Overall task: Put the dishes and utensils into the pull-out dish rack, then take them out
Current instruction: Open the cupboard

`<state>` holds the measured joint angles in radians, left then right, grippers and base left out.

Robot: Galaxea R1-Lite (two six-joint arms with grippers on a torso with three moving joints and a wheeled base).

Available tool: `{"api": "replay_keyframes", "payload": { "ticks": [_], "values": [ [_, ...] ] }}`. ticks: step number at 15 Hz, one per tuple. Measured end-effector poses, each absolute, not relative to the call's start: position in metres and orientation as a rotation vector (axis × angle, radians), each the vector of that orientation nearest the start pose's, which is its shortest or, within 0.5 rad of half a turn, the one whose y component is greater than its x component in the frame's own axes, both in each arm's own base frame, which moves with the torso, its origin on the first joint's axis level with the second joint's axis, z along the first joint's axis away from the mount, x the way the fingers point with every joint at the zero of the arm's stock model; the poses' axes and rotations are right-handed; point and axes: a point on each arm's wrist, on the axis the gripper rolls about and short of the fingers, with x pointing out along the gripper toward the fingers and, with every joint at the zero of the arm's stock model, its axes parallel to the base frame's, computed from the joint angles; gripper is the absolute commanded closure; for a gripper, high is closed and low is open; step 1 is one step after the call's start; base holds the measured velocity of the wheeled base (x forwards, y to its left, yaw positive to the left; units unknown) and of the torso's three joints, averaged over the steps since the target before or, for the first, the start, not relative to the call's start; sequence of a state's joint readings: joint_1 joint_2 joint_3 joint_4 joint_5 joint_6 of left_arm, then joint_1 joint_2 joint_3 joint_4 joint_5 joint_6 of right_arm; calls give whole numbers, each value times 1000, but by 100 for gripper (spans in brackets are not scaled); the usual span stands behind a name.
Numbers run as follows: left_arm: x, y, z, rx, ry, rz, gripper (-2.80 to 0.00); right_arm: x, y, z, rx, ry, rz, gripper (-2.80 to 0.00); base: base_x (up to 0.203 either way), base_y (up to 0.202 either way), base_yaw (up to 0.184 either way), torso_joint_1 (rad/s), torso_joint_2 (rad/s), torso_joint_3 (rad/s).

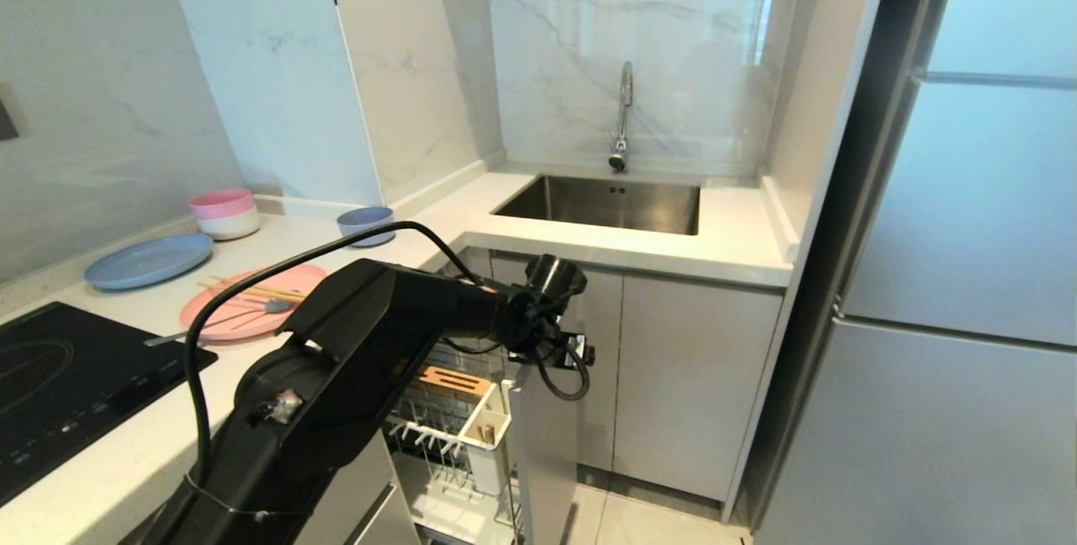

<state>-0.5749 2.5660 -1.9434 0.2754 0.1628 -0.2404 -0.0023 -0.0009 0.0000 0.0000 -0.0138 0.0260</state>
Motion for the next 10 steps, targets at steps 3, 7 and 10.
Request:
{"api": "replay_keyframes", "payload": {
  "ticks": [3, 7, 10],
  "values": [
    [416, -280, 41, 112, 879, -307, -280, -23, 0, 75, 26, -1, -16, 0, 0, 0, 0, 0, 0, 0],
    [409, -293, 37, 124, 880, -334, -280, -23, 0, 75, 26, -1, -16, 0, 0, 0, 0, 0, 0, 0],
    [402, -303, 35, 135, 880, -356, -280, -23, 0, 75, 26, -1, -16, 0, 0, 0, 0, 0, 0, 0]
  ]
}}
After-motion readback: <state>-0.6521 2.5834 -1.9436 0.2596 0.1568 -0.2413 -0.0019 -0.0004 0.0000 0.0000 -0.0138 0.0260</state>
